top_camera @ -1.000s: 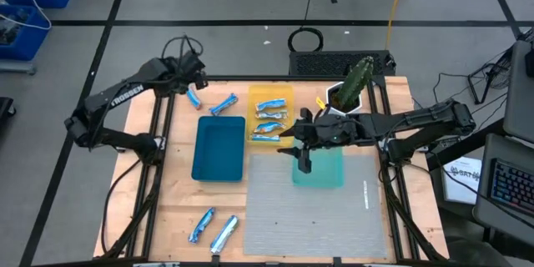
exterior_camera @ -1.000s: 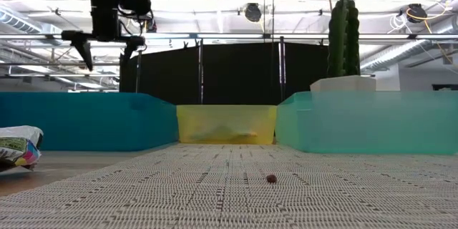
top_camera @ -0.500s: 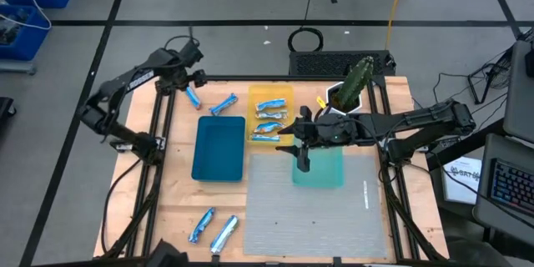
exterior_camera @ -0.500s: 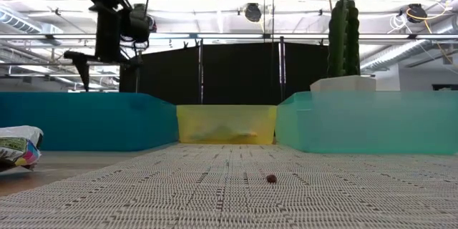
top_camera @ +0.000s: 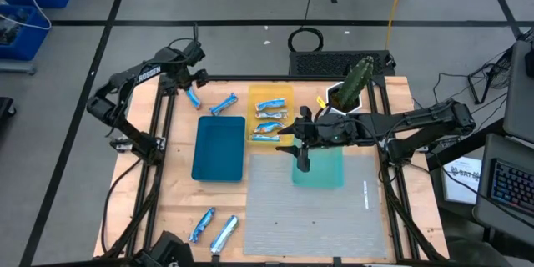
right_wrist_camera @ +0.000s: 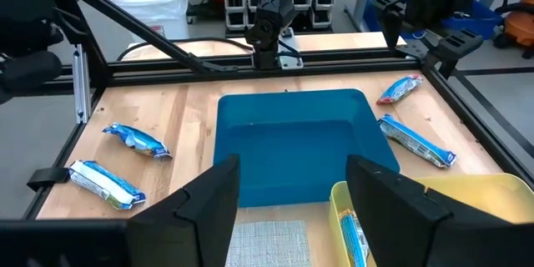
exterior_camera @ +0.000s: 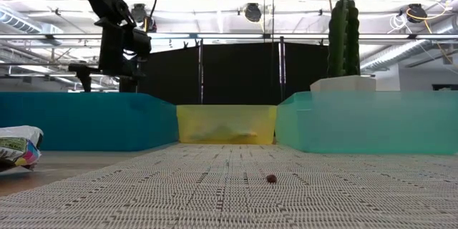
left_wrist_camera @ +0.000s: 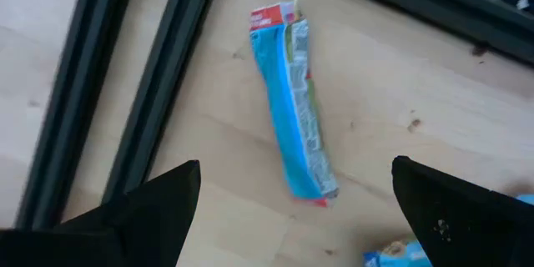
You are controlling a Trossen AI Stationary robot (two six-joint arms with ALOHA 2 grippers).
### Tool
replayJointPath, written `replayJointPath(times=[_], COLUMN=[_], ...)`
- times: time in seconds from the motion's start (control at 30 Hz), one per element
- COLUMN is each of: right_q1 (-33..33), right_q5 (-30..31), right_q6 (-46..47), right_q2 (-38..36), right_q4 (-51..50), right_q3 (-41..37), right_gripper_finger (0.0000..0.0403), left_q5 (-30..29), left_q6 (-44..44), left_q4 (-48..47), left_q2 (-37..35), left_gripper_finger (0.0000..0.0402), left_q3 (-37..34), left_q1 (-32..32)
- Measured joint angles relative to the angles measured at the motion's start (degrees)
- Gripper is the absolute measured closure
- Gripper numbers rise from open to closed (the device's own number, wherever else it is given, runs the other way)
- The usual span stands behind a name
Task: Pick and place Granola Bars by type
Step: Put the red granola bar into the green bin
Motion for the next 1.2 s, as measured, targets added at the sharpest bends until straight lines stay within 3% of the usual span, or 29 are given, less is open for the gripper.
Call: replayJointPath(times=[0.37, 0.67, 1.2], right_q1=[0.0, 0.0, 0.0], right_q5=[0.7, 1.4, 1.3], right_q6=[-1.3, -2.5, -4.9], right_q2=[0.0, 0.0, 0.0], right_q4=[0.0, 0.0, 5.0], right_q3=[0.0, 0.0, 0.0], right_gripper_finger=[0.0191, 0.0191, 0.0191], left_q5=[1.1, 7.1, 6.6], left_q6=[-0.5, -3.4, -3.8], left_q4=[7.6, 14.0, 15.2], left_q2=[0.1, 0.1, 2.6], left_gripper_finger=[0.0007, 0.0007, 0.0007], left_q3=[-5.8, -13.1, -14.2], left_q1=[0.9, 1.6, 1.5])
